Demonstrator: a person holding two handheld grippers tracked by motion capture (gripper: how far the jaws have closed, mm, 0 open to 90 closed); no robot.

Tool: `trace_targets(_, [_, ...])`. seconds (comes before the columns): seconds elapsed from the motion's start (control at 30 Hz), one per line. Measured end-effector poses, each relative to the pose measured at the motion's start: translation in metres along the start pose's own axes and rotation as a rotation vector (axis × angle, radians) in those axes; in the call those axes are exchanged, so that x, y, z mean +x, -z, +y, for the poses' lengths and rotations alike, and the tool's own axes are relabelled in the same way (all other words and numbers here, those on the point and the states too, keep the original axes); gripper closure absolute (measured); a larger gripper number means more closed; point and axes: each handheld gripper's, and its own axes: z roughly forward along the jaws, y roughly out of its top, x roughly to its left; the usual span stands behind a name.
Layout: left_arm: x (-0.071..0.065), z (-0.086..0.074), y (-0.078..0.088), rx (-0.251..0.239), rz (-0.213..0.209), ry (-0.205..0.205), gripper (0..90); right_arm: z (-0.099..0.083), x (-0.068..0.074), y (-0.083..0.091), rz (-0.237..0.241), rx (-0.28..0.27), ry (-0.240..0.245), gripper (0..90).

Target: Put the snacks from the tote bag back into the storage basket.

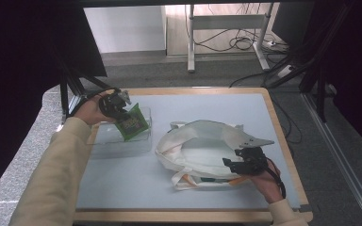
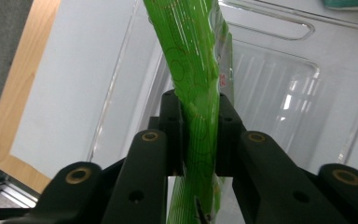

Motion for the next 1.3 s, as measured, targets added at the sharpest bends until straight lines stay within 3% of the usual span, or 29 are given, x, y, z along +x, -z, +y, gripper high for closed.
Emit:
trace_targets(0.13, [-0.002, 0.008, -0.006, -0.005, 0.036, -0.021, 73.1, 0.0, 0.0, 0.0, 0.0, 0.004, 0.001, 36.7])
trace_targets(0.33, [-0.003, 0.011, -0.009, -0.015, 0.086, -0.008, 68.1, 0.0, 0.0, 0.001, 0.001, 0.001, 0.003, 36.7])
trace_targets(0.4, [-0.003, 0.011, -0.007, -0.021, 0.117, -0.013, 61.0, -0.001, -0.001, 0.001, 0.002, 0.001, -0.001, 36.7])
trace_targets(0.57, [-0.002, 0.011, 0.006, -0.09, 0.176, 0.004, 48.7, -0.001, -0.002, 0.001, 0.004, 0.0, -0.002, 36.7])
trace_targets(0.77, [-0.001, 0.012, 0.02, -0.149, 0.231, 0.014, 43.6, 0.0, -0.001, 0.001, 0.006, 0.005, -0.001, 36.6])
trace_targets(0.87, [-0.001, 0.011, 0.025, -0.183, 0.238, 0.035, 42.2, 0.0, -0.001, 0.001, 0.008, 0.005, -0.002, 36.6])
trace_targets(1.0, [-0.001, 0.009, 0.028, -0.205, 0.213, 0.068, 40.5, 0.0, -0.002, 0.001, 0.008, 0.006, -0.001, 36.6])
trace_targets(1.3, [-0.008, 0.0, 0.033, -0.251, 0.174, 0.19, 39.6, 0.0, -0.001, 0.0, 0.008, 0.006, 0.003, 36.5])
